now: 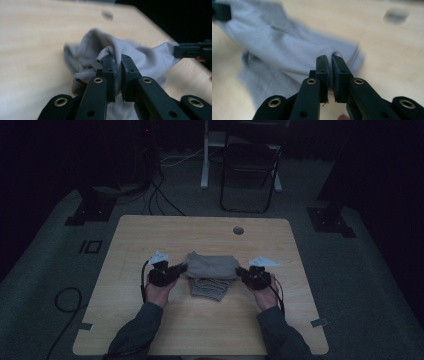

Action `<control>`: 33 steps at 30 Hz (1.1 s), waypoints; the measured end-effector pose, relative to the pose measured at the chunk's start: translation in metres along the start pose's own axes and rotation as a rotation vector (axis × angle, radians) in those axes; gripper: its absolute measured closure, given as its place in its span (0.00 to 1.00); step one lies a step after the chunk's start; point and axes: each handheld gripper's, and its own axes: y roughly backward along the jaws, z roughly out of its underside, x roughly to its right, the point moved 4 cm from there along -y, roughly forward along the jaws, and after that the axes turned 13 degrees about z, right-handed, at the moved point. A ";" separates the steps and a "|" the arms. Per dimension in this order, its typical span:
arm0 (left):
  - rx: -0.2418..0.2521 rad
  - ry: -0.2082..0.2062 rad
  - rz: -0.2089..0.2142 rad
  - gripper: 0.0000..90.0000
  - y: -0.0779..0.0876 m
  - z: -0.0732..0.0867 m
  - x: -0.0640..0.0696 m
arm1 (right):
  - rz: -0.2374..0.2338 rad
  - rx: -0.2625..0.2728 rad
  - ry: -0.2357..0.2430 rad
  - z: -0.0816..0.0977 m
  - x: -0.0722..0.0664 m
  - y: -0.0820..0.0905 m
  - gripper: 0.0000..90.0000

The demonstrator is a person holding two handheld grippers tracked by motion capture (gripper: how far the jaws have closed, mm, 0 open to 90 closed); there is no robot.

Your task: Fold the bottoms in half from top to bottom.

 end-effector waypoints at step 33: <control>0.049 0.073 -0.081 0.57 -0.004 -0.030 -0.033 | 0.004 -0.029 -0.054 -0.016 0.020 -0.033 0.62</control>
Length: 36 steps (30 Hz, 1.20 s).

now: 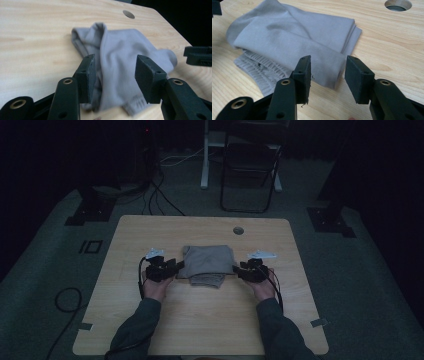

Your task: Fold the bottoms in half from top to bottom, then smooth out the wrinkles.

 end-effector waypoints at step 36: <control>-0.051 0.037 0.039 0.99 -0.015 -0.001 -0.006 | 0.008 0.019 -0.014 -0.002 0.002 -0.010 0.57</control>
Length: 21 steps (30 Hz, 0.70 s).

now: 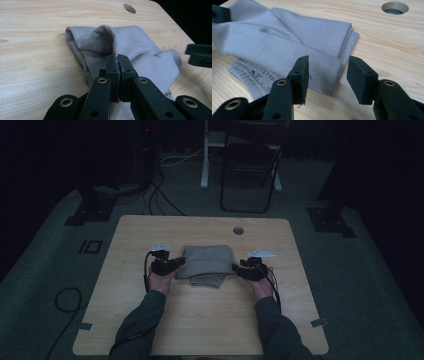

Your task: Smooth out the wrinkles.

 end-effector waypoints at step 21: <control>-0.037 0.009 0.005 0.98 0.023 0.036 0.002 | 0.008 -0.066 0.164 0.034 -0.023 0.030 0.99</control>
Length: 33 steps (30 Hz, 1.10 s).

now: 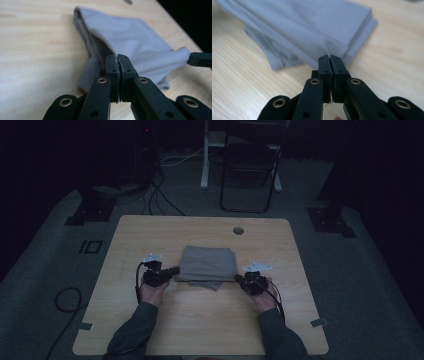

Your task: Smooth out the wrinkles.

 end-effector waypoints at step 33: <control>0.113 -0.029 -0.139 0.62 0.040 -0.013 -0.027 | 0.020 -0.028 -0.146 0.024 0.027 0.003 0.58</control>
